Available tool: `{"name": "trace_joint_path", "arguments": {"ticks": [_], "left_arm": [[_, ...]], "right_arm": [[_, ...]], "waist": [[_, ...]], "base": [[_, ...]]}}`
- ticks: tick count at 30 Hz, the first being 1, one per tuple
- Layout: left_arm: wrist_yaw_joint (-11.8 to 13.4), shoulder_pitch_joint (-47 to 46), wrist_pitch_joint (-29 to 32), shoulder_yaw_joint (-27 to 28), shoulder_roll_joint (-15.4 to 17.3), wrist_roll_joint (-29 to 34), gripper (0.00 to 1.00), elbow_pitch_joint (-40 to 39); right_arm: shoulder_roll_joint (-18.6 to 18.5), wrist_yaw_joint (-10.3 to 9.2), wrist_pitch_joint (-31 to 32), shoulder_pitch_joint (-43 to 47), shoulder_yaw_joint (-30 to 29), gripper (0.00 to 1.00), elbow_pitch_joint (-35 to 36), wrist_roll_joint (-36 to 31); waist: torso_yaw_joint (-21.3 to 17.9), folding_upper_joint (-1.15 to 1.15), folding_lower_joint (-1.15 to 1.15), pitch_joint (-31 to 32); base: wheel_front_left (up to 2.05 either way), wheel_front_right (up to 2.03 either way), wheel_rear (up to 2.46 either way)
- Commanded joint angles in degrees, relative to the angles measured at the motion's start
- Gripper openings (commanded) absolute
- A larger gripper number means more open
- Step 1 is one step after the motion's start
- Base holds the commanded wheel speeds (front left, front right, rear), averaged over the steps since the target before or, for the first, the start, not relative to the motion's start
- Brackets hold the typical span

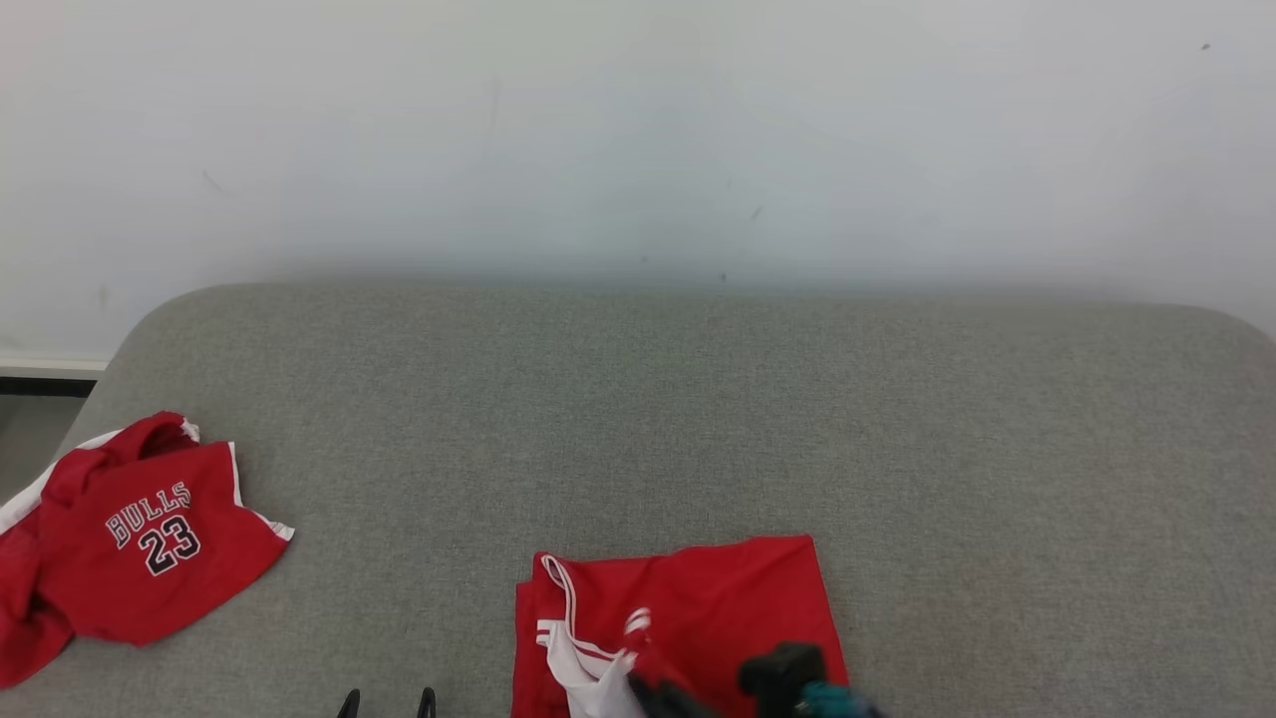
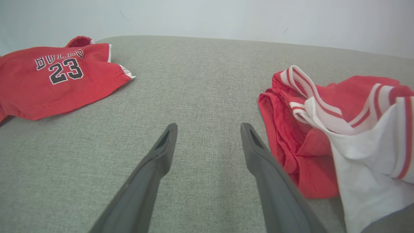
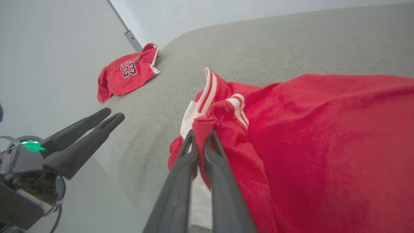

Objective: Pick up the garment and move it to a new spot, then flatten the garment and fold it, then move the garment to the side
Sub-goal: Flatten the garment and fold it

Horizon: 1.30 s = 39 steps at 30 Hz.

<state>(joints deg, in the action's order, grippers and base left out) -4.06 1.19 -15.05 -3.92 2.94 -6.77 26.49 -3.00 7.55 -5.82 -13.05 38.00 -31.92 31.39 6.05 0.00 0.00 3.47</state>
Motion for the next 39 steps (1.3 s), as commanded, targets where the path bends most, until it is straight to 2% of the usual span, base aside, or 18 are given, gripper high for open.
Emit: {"name": "trace_joint_path", "arguments": {"ticks": [1,3,4,5,8,13,18,22,29,33,39], "left_arm": [[0.06,0.83,-0.18,0.13,-0.08,-0.32,1.00,-0.14],[0.09,0.95,-0.18,0.29,-0.08,-0.31,1.00,0.06],[0.14,0.94,-0.18,0.47,-0.07,-0.35,1.00,0.14],[0.19,0.90,-0.18,0.54,-0.08,-0.37,1.00,0.17],[0.47,0.50,-0.18,0.69,-0.08,-0.63,1.00,0.21],[0.77,0.19,-0.18,0.85,-0.06,-1.11,1.00,0.02],[0.88,0.46,-0.18,1.33,-0.06,-0.72,1.00,-0.42],[0.95,0.87,-0.18,1.82,-0.07,-0.06,1.00,-0.99],[0.93,1.43,-0.18,2.84,-0.08,1.04,1.00,-2.94],[0.85,2.10,-0.18,3.42,-0.08,1.46,1.00,-4.05],[0.76,2.61,-0.18,3.89,-0.08,1.96,1.00,-5.17]], "right_arm": [[0.19,-0.15,0.51,-0.07,1.26,0.00,0.56,0.46],[0.10,-0.15,1.95,-0.09,4.79,0.00,2.24,2.24],[-0.05,-0.15,2.49,-0.34,6.34,0.39,2.94,3.10],[-0.31,-0.15,2.78,-0.60,7.68,1.00,3.74,3.91],[-1.36,-0.15,1.84,-1.26,8.46,1.00,5.17,5.93],[-2.62,-0.15,-2.28,-2.11,5.11,1.00,3.81,4.75],[-2.55,-0.15,-7.55,-2.17,-5.00,1.00,-1.00,-1.78],[-1.88,-0.15,-9.06,-0.92,-13.84,1.00,-2.86,-8.66],[-0.48,-0.15,-9.38,3.36,-28.00,1.00,0.72,-18.60],[-0.03,-0.15,-9.40,6.06,-33.06,1.00,2.44,-21.07],[0.13,-0.15,-9.41,8.57,-35.03,1.00,3.89,-21.90]], "waist": [[-0.11,0.00,0.00,-0.03],[-0.32,0.00,0.00,-0.05],[-0.47,0.00,0.00,-0.05],[-0.61,0.00,0.00,-0.05],[-1.13,0.00,0.00,-0.03],[-2.10,0.00,0.00,0.11],[-3.10,0.00,0.00,0.33],[-3.90,0.00,0.00,0.51],[-5.35,0.00,0.00,0.70],[-6.16,0.00,0.00,1.05],[-6.85,0.00,0.00,1.43]], "base": [[0.00,0.00,0.00],[0.00,0.00,0.00],[0.00,0.00,0.00],[0.00,0.00,0.00],[0.00,0.00,0.00],[0.00,0.00,0.00],[0.00,0.00,0.00],[0.00,0.00,0.00],[0.00,0.00,0.00],[0.00,0.00,0.00],[0.00,0.00,0.00]]}}
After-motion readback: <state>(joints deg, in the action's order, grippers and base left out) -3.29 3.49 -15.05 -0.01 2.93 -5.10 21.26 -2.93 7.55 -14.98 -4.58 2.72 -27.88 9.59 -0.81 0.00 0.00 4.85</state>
